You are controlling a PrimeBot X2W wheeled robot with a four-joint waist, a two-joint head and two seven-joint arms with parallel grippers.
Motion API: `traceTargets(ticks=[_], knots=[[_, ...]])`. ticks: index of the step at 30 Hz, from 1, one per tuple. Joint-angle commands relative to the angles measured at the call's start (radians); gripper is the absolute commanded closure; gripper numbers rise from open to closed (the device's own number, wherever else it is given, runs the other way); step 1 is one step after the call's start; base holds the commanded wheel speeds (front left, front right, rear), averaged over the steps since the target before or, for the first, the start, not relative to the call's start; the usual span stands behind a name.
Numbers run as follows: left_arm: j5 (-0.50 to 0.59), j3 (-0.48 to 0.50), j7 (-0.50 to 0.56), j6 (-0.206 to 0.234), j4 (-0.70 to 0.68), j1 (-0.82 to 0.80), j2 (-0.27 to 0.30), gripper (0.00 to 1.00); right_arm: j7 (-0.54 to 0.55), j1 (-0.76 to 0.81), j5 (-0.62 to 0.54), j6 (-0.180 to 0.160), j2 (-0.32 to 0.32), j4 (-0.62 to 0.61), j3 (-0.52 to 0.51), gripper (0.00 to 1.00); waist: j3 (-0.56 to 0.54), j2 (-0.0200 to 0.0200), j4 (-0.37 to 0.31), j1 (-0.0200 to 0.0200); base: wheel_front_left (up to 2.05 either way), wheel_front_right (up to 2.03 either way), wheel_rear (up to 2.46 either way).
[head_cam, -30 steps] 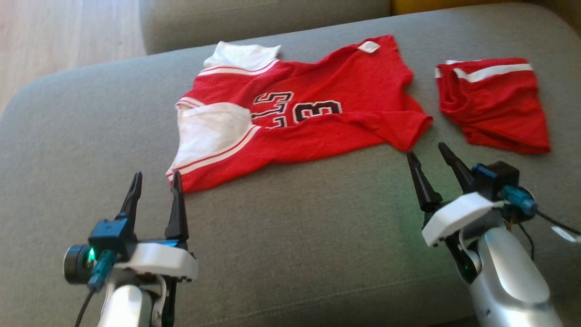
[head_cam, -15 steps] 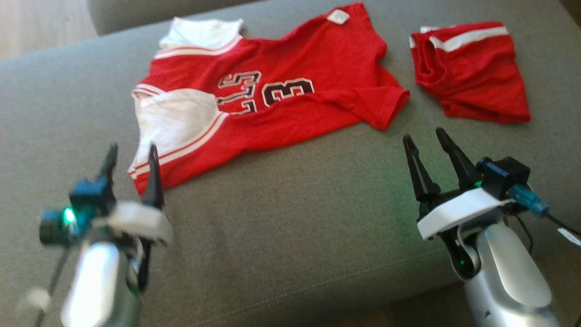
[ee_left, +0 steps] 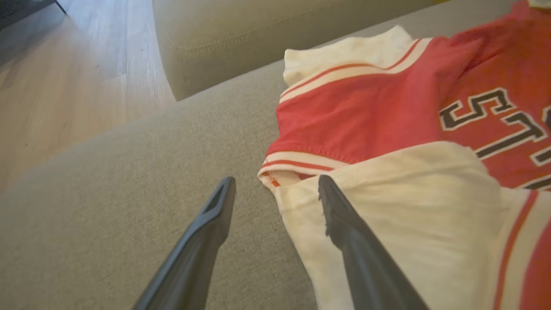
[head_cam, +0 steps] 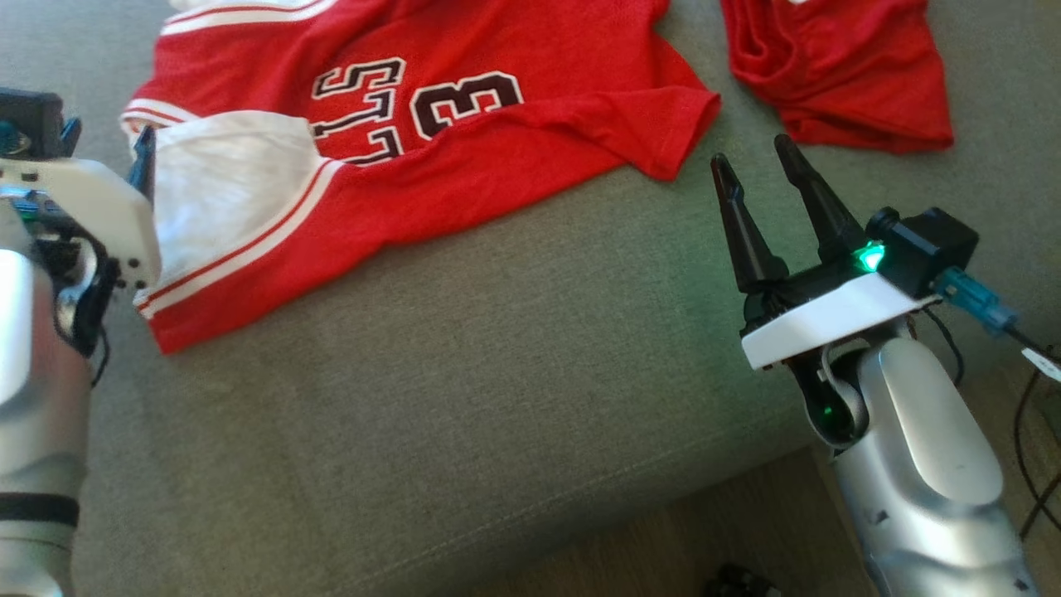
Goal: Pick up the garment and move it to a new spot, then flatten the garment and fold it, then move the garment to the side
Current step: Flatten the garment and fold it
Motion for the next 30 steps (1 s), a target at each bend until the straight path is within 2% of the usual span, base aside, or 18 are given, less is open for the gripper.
traceTargets(ticks=[1,8,20,21,22,23,30], knots=[[-0.007,0.02,0.015,-0.004,-0.014,-0.048,0.057,0.0,-0.009,-0.019,0.005,0.0,0.01,-0.038,0.022,0.0,0.01,0.0,-0.011,-0.0002,0.0,0.0,0.0],[-0.083,-0.038,0.08,-0.006,0.061,-0.098,0.092,0.0,-0.009,-0.026,-0.008,0.0,0.01,-0.041,0.03,0.0,0.017,0.0,-0.025,-0.0002,0.0,0.0,0.0],[-0.147,-0.119,0.057,-0.006,0.123,-0.131,0.113,0.0,-0.009,-0.025,-0.014,0.0,0.01,-0.031,0.024,0.0,0.027,0.0,-0.028,-0.0002,0.0,0.0,0.0],[-0.154,-0.126,0.057,-0.006,0.128,-0.132,0.111,0.31,-0.009,-0.024,-0.015,0.0,0.01,-0.03,0.023,0.0,0.026,0.0,-0.027,-0.0002,0.0,0.0,0.0],[-0.162,-0.132,0.055,-0.006,0.132,-0.133,0.11,0.8,-0.009,-0.023,-0.016,0.0,0.01,-0.027,0.022,0.0,0.025,0.0,-0.026,-0.0002,0.0,0.0,0.0],[-0.168,-0.138,0.051,-0.006,0.135,-0.135,0.11,1.0,-0.009,-0.022,-0.018,0.0,0.01,-0.025,0.021,0.0,0.023,0.0,-0.025,-0.0002,0.0,0.0,0.0],[-0.197,-0.172,0.017,-0.006,0.144,-0.138,0.112,1.0,-0.009,-0.018,-0.03,0.0,0.01,-0.007,0.016,0.0,0.006,0.0,-0.011,-0.0002,0.0,0.0,0.0]])
